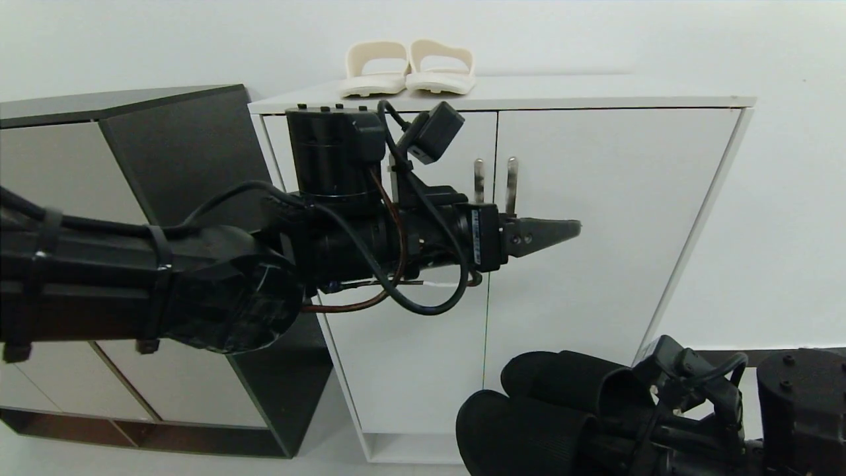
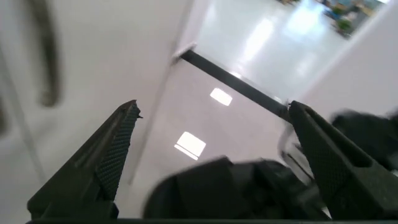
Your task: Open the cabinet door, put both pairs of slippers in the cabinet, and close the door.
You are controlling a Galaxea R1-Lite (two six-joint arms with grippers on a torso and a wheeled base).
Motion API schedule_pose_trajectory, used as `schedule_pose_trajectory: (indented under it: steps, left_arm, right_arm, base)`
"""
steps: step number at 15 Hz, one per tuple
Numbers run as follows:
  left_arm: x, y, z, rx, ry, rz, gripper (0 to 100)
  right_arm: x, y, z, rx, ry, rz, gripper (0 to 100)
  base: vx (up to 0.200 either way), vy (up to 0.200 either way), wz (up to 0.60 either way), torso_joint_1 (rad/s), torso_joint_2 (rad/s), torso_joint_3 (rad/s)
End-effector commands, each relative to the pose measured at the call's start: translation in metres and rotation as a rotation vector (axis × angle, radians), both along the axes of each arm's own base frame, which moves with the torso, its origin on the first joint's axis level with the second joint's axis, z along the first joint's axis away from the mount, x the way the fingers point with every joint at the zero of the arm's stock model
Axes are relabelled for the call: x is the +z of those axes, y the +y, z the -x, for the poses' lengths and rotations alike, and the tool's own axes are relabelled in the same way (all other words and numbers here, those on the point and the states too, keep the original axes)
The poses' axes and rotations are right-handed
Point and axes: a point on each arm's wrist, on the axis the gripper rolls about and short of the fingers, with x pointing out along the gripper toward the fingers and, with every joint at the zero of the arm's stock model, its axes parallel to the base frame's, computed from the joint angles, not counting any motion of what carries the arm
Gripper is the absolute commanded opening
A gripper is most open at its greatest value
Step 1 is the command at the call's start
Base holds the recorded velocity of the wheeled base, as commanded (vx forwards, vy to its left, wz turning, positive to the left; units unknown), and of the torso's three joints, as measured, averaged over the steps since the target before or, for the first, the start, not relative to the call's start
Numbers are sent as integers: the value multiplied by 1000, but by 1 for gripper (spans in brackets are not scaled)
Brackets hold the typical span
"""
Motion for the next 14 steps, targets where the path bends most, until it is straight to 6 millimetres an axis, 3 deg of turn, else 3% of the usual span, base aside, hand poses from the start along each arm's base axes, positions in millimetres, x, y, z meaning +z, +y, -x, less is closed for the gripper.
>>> schedule_pose_trajectory:
  steps: [1,8,14]
  left_arm:
    - [-3,-9,-12,30,-6,-1,100]
    - [-2,-3,-25,172,-50,-15,100]
    - [-10,-15,-45,191,-48,-27,100]
  right_arm:
    - [-1,1,0,3,5,2,0]
    - [-2,0,0,10,-3,14,0]
    - [-3,1,0,10,0,15,0]
  base:
    - [0,0,0,0,0,0]
    - [0,0,0,0,0,0]
    - [0,0,0,0,0,0]
